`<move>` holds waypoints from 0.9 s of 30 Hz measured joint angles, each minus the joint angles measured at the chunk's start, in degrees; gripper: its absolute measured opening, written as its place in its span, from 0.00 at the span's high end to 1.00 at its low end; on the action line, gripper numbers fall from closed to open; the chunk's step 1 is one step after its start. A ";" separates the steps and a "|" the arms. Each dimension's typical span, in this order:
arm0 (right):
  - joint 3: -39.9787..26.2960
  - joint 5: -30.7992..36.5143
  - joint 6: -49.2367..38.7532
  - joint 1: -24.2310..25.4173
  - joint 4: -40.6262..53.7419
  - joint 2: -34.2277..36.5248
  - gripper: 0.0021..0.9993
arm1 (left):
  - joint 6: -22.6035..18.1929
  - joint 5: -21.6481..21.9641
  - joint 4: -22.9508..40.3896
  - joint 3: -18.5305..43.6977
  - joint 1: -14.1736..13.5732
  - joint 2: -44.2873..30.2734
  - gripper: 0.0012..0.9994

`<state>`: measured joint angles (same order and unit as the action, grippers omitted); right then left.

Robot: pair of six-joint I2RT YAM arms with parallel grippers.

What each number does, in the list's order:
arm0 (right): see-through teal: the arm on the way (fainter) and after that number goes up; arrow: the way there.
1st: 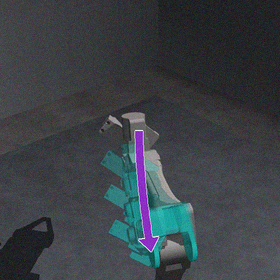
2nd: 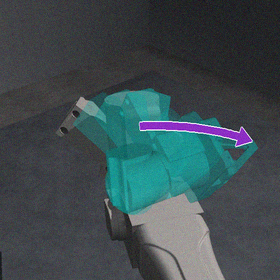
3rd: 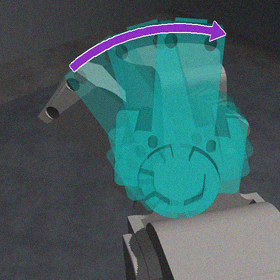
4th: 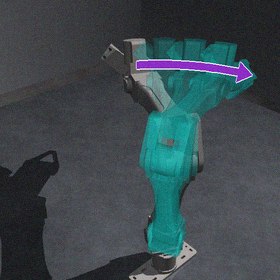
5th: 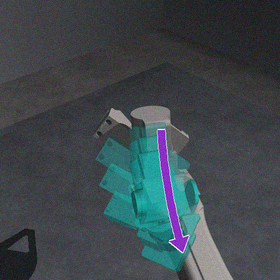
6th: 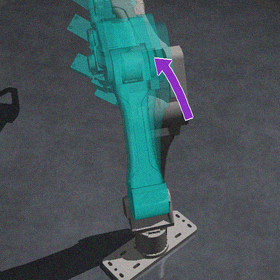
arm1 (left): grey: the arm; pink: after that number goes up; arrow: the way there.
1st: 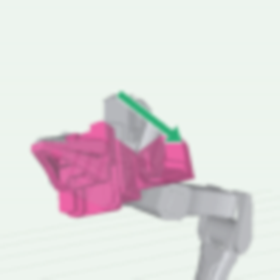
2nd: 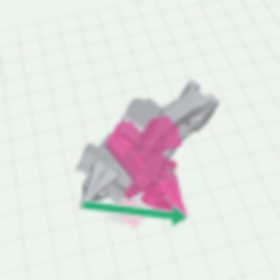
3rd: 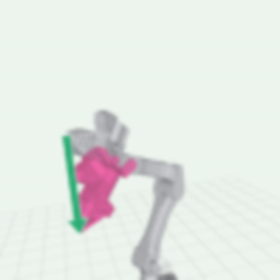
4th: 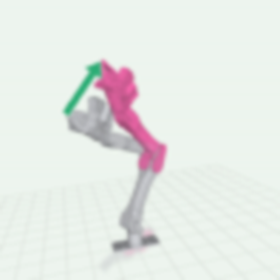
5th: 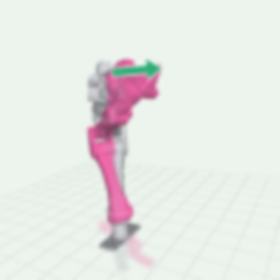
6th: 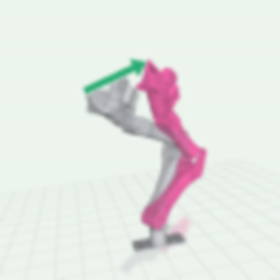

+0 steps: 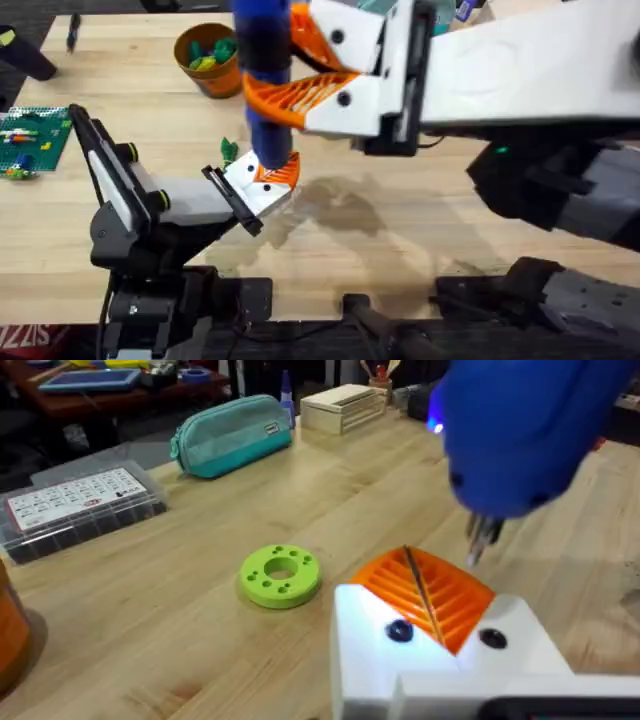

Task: Pick up the gripper from the table and insert it into the empty holder that is missing its gripper. Then pick up a screw, insert it into the mounting hole, and use the screwdriver to tighten it. Finally, clean up the table by picking up the vegetable and placing it into the bucket.

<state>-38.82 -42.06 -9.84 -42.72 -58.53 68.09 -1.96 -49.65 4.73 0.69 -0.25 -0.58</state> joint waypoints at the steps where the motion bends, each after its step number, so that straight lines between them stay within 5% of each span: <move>1: -0.01 0.00 -0.56 -0.50 -0.75 0.82 0.99 | 0.00 -0.01 0.00 0.00 0.00 0.00 0.98; 10: -4.22 -0.02 -3.51 -4.52 -1.99 8.48 0.99 | 0.00 0.00 0.00 0.00 0.00 0.00 0.98; 27: -5.30 -0.02 -6.64 -4.52 -2.53 9.36 0.99 | 0.00 0.00 0.00 0.00 0.00 0.00 0.98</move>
<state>-44.12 -42.09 -16.48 -47.24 -61.05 77.45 -1.96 -49.65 4.73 0.69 -0.25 -0.58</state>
